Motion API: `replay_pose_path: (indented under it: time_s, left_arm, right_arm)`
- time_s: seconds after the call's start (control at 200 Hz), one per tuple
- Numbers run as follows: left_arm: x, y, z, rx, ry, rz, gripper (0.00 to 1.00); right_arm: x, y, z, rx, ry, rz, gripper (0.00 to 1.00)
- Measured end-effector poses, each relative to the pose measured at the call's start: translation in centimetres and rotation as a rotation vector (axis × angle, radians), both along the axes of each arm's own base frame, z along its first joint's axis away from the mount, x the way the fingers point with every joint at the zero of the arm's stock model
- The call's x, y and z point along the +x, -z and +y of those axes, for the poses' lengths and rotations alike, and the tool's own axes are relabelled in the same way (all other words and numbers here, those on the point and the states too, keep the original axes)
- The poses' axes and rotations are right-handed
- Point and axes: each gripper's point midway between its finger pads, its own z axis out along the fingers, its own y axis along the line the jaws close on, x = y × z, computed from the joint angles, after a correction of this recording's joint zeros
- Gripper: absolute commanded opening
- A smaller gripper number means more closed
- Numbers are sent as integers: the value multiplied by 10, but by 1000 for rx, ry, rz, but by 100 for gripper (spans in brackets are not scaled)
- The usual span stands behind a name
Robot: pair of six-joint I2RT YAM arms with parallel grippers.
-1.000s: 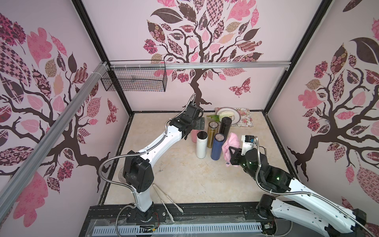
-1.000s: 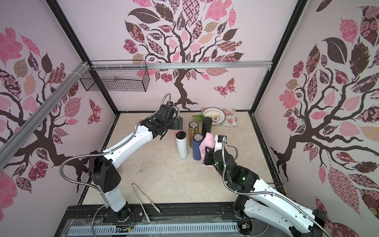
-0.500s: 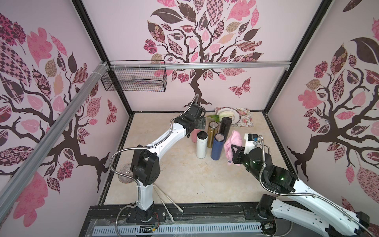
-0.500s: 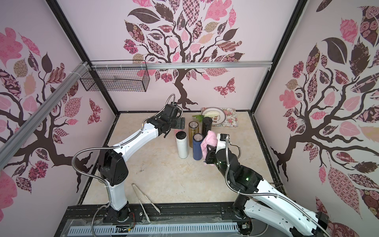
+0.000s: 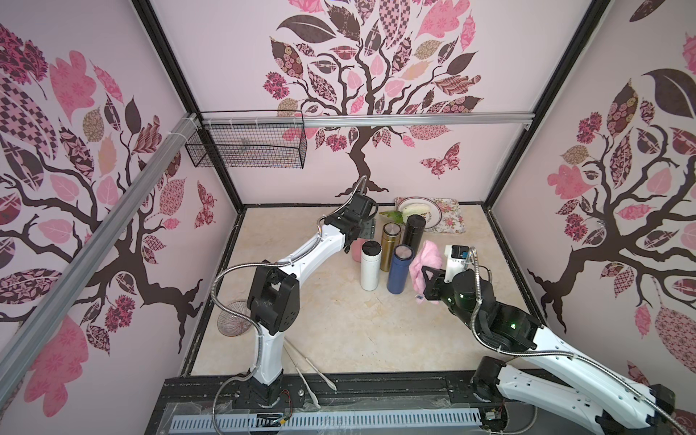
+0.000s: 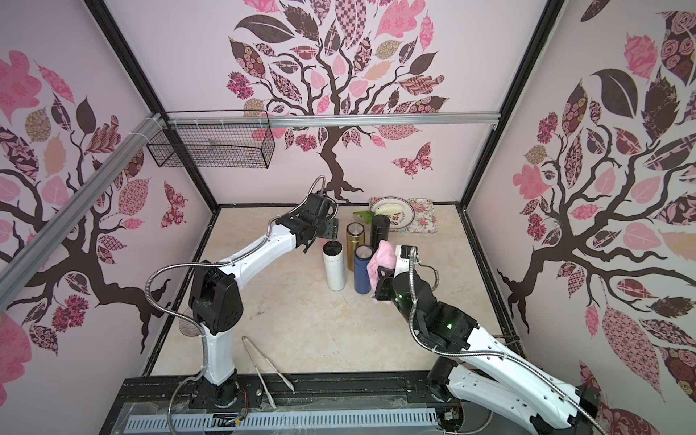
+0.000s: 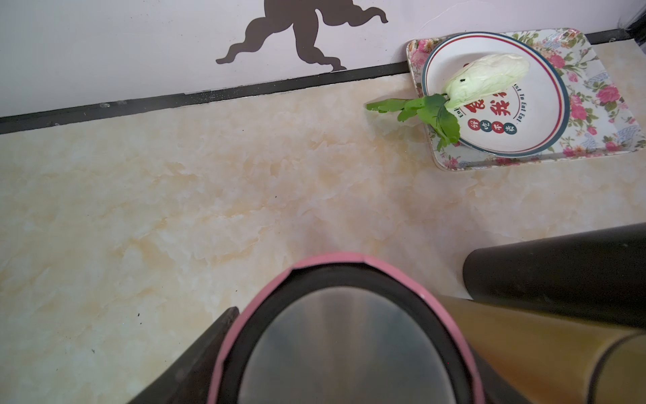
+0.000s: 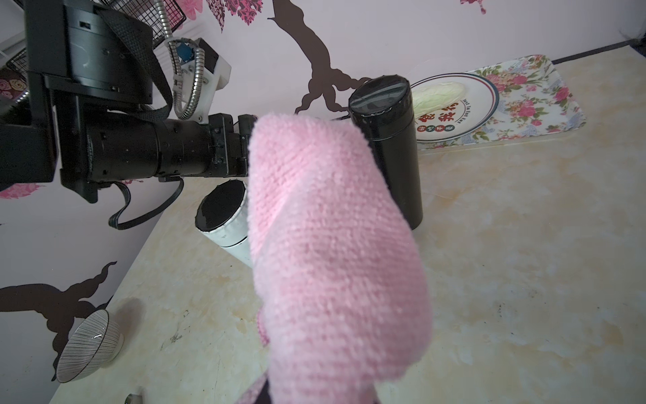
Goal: Wipe the surface of the thermos
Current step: Pick up the thermos from the center of the board.
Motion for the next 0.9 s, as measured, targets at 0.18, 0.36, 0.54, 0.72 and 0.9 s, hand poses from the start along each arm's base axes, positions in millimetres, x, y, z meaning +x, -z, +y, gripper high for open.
replay_pose_path:
  time_s: [0.18,0.36,0.54,0.72,0.9]
  left_arm:
    - [5,1,0,-4,0,-12,53]
    - [11,0,4,-7,-8,-23,0]
    - [9,-6,23,37,-42,-61,0]
    - [-31,-58,68,53,-107,-148,0]
    - [-99,-140,111,-107,-167,-296,0]
  right_arm:
    - [0,-2,1,9,-5,-5,0]
    - [-1,-6,4,29,-20,-15,0]
    - [-4,-3,21,68,-103,-27,0]
    - [-18,11,59,152,-310,-16,0]
    - [-40,12,107,211,-526,7,0]
